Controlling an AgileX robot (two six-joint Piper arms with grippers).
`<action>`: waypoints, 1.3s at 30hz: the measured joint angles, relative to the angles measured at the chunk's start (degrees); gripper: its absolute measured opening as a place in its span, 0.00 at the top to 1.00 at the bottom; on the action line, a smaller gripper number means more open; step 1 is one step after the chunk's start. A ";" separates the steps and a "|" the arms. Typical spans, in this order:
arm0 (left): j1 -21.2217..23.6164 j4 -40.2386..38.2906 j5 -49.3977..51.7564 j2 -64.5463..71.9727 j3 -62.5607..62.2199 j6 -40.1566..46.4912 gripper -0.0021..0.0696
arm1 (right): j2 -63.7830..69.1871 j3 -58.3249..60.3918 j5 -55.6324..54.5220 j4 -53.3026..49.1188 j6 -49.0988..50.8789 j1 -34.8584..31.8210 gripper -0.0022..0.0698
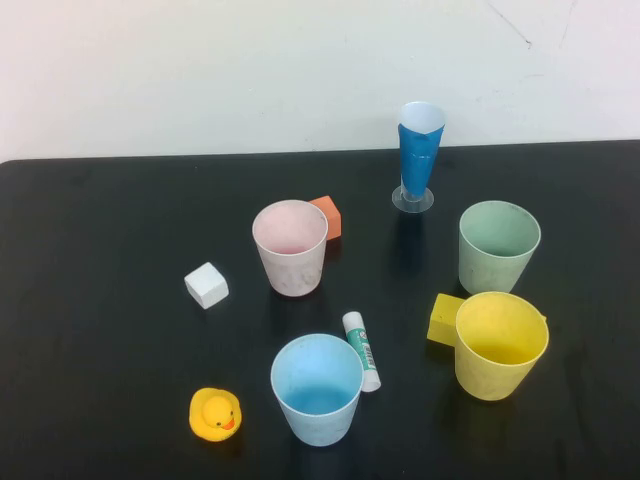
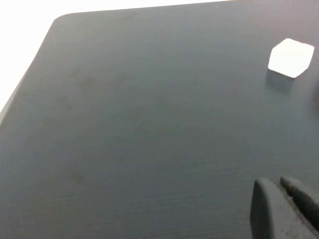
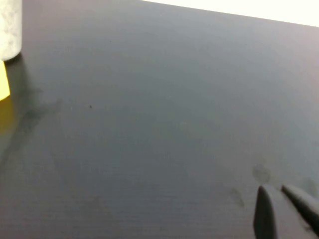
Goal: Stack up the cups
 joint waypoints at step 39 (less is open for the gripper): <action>0.00 -0.16 -9.71 0.00 0.33 -0.03 0.97 | 0.00 0.44 -6.66 0.00 0.00 0.00 0.97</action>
